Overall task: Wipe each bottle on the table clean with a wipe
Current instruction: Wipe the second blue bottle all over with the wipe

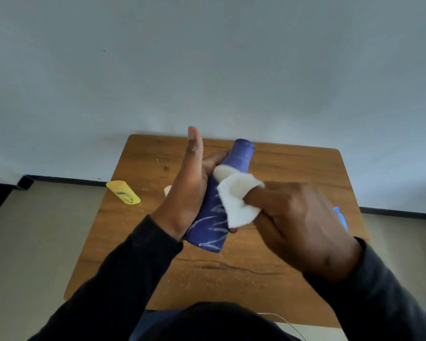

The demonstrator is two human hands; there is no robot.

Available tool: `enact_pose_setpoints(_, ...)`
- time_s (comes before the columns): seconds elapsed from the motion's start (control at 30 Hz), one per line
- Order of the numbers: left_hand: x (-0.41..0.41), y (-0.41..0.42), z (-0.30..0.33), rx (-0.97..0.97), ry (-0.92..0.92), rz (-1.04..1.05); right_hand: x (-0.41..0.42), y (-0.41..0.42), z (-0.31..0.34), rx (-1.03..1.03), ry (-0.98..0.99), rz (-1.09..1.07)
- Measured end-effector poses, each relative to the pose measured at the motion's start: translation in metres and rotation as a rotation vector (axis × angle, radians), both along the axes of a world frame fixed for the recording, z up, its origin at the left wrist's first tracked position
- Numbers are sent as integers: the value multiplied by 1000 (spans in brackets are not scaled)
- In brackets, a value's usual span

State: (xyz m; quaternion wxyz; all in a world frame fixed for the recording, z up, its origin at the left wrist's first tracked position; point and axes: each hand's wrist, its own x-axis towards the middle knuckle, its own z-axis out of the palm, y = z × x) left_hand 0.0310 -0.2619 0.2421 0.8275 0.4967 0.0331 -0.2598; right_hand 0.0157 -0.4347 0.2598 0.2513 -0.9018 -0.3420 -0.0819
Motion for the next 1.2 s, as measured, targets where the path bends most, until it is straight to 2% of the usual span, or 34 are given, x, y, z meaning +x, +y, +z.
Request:
enact_pose_setpoints(0.07, 1, -3, 0, 18, 6, -11, 2, 4, -1, -33, -1, -14)
enact_pose_setpoints(0.2, -1, 2, -5, 51, -24, -58, 24, -6, -4, -19, -59, -190)
enact_pose_setpoints(0.37, -3, -4, -9, 134, 49, -118, -1, 4, -10, -33, 26, -68)
enact_pose_setpoints(0.47, -4, -4, -13, 143, -15, -85, 11, -2, -12, -74, 7, -218)
enact_pose_setpoints(0.53, -3, -4, -11, 131, -6, -78, 12, -4, -13, -65, 5, -210)
enact_pose_setpoints(0.63, 0, -6, -7, 69, 53, -63, -1, 2, -14, -71, 60, -41)
enact_pose_setpoints(0.8, 1, 1, -7, -75, 81, -112, 15, -14, -16, -4, -9, -162)
enact_pose_setpoints(0.97, 4, -3, -3, -64, 89, -44, -2, -9, -13, -3, 22, 10)
enact_pose_setpoints(1.1, 2, -2, -4, -77, 52, -97, 18, -18, -12, 20, -34, -167)
enact_pose_setpoints(1.2, 3, -5, -4, -104, 51, -67, 11, -18, -11, 13, -23, -122)
